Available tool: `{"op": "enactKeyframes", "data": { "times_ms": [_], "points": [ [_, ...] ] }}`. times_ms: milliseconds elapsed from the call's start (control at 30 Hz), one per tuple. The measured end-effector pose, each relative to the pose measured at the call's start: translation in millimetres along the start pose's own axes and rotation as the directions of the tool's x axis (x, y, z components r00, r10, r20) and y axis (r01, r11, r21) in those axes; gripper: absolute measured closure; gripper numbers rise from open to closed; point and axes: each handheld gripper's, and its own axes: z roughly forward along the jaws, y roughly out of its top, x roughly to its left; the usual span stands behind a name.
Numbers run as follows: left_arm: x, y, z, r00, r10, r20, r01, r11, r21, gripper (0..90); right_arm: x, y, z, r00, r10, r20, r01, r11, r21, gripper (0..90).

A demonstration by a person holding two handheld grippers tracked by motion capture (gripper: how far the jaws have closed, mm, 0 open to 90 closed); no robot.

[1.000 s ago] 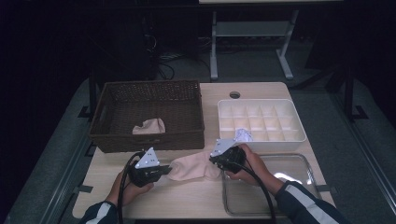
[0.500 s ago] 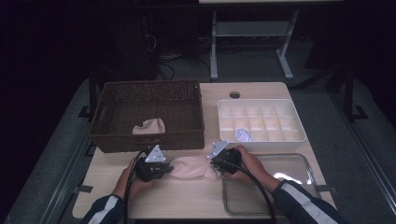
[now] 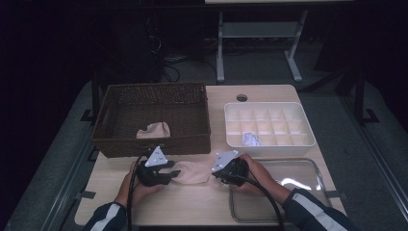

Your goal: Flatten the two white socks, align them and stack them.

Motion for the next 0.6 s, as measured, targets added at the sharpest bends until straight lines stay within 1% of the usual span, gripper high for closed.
{"op": "enactKeyframes", "data": {
  "times_ms": [33,67,100,133,167,200,267,333,467,500,533,600],
  "points": [
    [-1.9,-0.3,4.0,1.0,0.004,-0.006,-0.004,0.9998,0.017,55.2,1.6,-0.3,3.0,0.9999,-0.013,-0.008,0.013,1.0,0.011,86.5],
    [-1.9,-0.3,4.0,1.0,0.004,-0.006,-0.004,0.9998,0.017,55.2,3.2,-1.1,6.3,0.9997,-0.007,-0.024,0.007,1.0,0.019,86.7],
    [-2.6,-3.1,11.3,0.9999,0.011,-0.01,-0.011,0.9983,0.058,56.1,3.6,-2.6,10.2,0.9993,-0.015,-0.033,0.017,0.999,0.036,86.7],
    [-1.2,-5.4,13.1,0.9999,0.012,-0.008,-0.011,0.9982,0.059,56.1,3.9,-3.6,12.4,0.9992,-0.023,-0.032,0.024,0.999,0.043,86.8],
    [1.1,-6.4,12.2,1.0,-0.008,-0.001,0.008,0.9984,0.056,56.1,4.8,-4.4,14.4,0.9992,-0.01,-0.04,0.012,0.999,0.052,86.9],
    [3.1,-7.3,11.4,0.9998,-0.02,-0.006,0.021,0.9981,0.058,56.3,4.5,-5.5,16.2,0.9991,-0.007,-0.042,0.009,0.998,0.054,86.9],
    [6.4,-9.7,9.2,0.9997,-0.015,-0.019,0.016,0.9979,0.063,57.1,3.4,-6.3,16.9,0.9991,-0.007,-0.041,0.009,0.998,0.054,86.7],
    [8.8,-12.4,6.6,0.9996,-0.023,-0.014,0.024,0.9977,0.064,58.2,3.4,-6.8,17.1,0.9982,0.002,-0.059,0.001,0.999,0.051,86.8],
    [13.6,-17.1,2.0,0.9997,-0.023,-0.004,0.024,0.9976,0.065,58.9,7.1,-6.3,16.7,0.9955,-0.018,-0.093,0.023,0.998,0.051,87.0],
    [14.6,-17.9,0.9,0.9997,-0.023,-0.002,0.023,0.9974,0.069,59.1,7.3,-6.1,16.7,0.9941,-0.041,-0.1,0.047,0.998,0.052,87.0],
    [15.8,-19.0,-0.3,0.9997,-0.026,0.001,0.026,0.9972,0.07,59.1,7.3,-6.0,16.9,0.9933,-0.054,-0.102,0.059,0.997,0.05,86.9],
    [15.8,-19.5,-0.7,0.9995,-0.033,0.003,0.033,0.9971,0.068,58.9,8.0,-5.9,16.6,0.9929,-0.045,-0.11,0.05,0.998,0.047,86.1]
  ]
}}
